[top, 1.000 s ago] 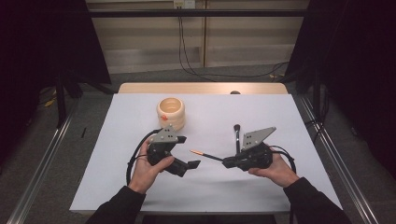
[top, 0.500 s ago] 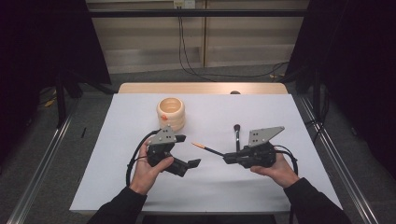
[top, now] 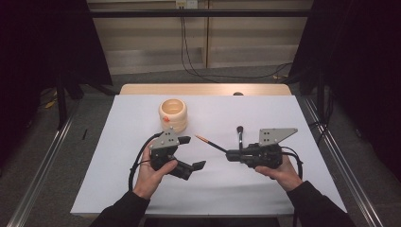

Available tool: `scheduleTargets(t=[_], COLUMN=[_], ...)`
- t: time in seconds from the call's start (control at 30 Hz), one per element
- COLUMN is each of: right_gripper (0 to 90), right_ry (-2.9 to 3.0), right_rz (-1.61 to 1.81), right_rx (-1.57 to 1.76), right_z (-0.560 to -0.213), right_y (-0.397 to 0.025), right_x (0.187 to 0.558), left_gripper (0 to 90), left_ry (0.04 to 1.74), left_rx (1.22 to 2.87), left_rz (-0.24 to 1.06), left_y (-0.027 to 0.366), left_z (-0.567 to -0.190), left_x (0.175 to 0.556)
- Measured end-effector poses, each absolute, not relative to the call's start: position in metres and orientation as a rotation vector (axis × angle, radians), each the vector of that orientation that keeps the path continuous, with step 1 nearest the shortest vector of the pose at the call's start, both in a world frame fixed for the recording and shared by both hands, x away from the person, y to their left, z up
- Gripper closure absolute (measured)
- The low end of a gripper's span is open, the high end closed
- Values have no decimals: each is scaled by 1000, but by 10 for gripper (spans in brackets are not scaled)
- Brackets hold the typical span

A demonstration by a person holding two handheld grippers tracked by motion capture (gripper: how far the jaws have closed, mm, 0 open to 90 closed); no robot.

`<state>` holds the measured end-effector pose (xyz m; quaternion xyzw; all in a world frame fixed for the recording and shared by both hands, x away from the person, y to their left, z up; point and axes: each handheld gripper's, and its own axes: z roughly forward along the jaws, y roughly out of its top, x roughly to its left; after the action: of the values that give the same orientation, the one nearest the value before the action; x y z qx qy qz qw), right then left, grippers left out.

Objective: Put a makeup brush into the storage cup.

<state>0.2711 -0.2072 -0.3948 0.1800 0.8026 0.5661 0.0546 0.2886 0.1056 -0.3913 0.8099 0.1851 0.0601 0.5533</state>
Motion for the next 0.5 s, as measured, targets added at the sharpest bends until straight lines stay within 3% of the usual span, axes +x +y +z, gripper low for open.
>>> scheduleTargets(t=[0.33, 0.5], right_gripper=[861, 861], right_ry=[2370, 2364], right_rz=[1783, 1783], right_rx=[537, 544], right_z=[-390, -390], right_y=[-209, -209], right_x=[269, 270], left_gripper=[53, 108], left_ry=[444, 421], left_rx=[1869, 1850], left_rz=[148, 165], left_y=[99, 93], left_z=[-386, -381], left_x=[283, 278])
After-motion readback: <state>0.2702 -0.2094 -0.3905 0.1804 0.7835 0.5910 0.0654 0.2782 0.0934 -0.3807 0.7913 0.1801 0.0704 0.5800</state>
